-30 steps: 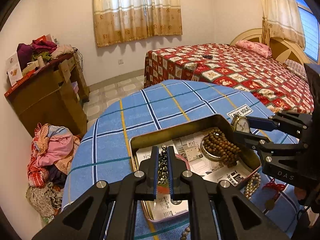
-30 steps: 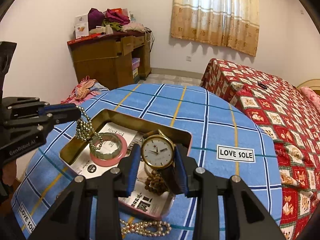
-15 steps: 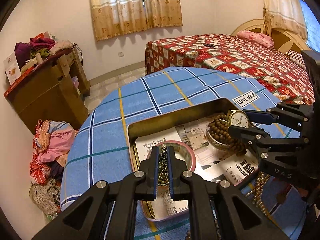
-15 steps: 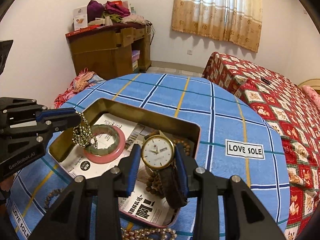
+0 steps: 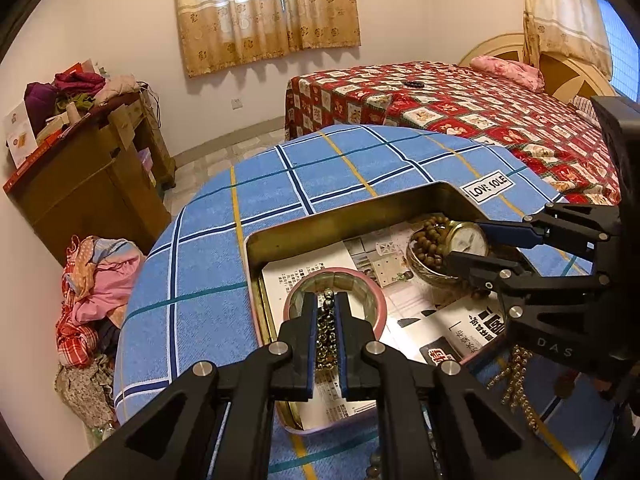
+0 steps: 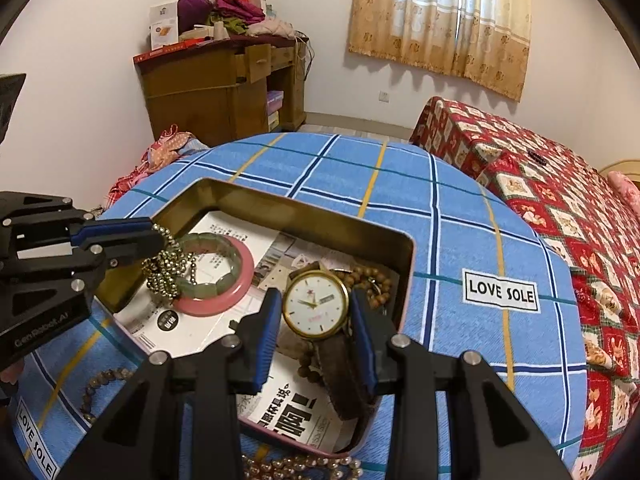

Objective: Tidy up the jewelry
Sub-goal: 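Open both tools to drop the chain and watch into the tin, then grasp the gray bead bracelet with the left tool while the right tool grasps the red tassel cord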

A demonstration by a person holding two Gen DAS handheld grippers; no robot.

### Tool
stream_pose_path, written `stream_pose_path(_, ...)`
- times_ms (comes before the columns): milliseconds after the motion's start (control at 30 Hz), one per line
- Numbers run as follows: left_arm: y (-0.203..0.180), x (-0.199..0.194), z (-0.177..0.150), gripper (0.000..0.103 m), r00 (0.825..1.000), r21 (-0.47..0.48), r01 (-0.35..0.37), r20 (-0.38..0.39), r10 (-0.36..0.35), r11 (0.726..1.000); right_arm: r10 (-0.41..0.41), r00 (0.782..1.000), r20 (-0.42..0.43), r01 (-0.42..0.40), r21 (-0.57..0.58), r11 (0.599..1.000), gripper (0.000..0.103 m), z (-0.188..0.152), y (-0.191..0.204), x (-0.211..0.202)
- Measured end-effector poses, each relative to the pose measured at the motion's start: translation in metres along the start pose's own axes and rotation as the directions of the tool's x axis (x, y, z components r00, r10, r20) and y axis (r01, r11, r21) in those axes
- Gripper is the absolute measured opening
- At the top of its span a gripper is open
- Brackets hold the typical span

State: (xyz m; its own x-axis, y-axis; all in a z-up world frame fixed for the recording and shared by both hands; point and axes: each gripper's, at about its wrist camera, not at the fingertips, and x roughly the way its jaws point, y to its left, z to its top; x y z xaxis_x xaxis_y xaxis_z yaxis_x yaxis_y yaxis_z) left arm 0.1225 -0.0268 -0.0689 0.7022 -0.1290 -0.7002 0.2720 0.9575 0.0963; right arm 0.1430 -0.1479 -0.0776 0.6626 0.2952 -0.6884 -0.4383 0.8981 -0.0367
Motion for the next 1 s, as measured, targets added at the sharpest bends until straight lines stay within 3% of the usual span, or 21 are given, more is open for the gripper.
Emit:
stream_pose_path(167, -0.003, -0.003, -0.001, 0.013, 1.0, 0.013, -0.017, 0.002, 0.017, 1.0, 0.007, 1.0, 0.015, -0.007, 0.003, 1.0, 0.041, -0.001, 0.001, -0.005)
stream_pose_path(233, -0.002, -0.007, -0.001, 0.036, 1.0, 0.006, -0.026, 0.007, 0.026, 1.0, 0.007, 1.0, 0.02, -0.007, 0.008, 1.0, 0.044, -0.001, 0.001, -0.007)
stream_pose_path(267, -0.001, -0.009, -0.002, 0.058, 0.999, 0.001, -0.037, 0.016, 0.037, 0.999, 0.004, 1.0, 0.022, -0.004, 0.009, 1.0, 0.047, -0.002, 0.001, -0.009)
stream_pose_path(300, -0.001, -0.012, -0.002, 0.07, 0.998, -0.002, -0.055, 0.036, 0.055, 0.998, 0.002, 1.0, 0.024, -0.002, 0.012, 1.0, 0.052, -0.002, 0.0, -0.009)
stream_pose_path(633, 0.017, -0.029, -0.017, 0.07, 0.995, -0.054, -0.091, 0.043, 0.093, 0.994, -0.029, 0.999, 0.029, 0.028, 0.049, 0.998, 0.06, -0.019, -0.01, -0.029)
stream_pose_path(767, 0.026, -0.041, -0.035, 0.07, 0.993, -0.089, -0.112, 0.035, 0.116, 0.99, -0.05, 0.998, 0.032, 0.048, 0.065, 0.997, 0.068, -0.032, -0.016, -0.043)
stream_pose_path(1000, 0.018, -0.051, -0.072, 0.07, 0.994, -0.087, -0.108, -0.009, 0.107, 0.99, -0.064, 0.998, 0.012, 0.062, 0.099, 0.993, 0.071, -0.058, -0.024, -0.057)
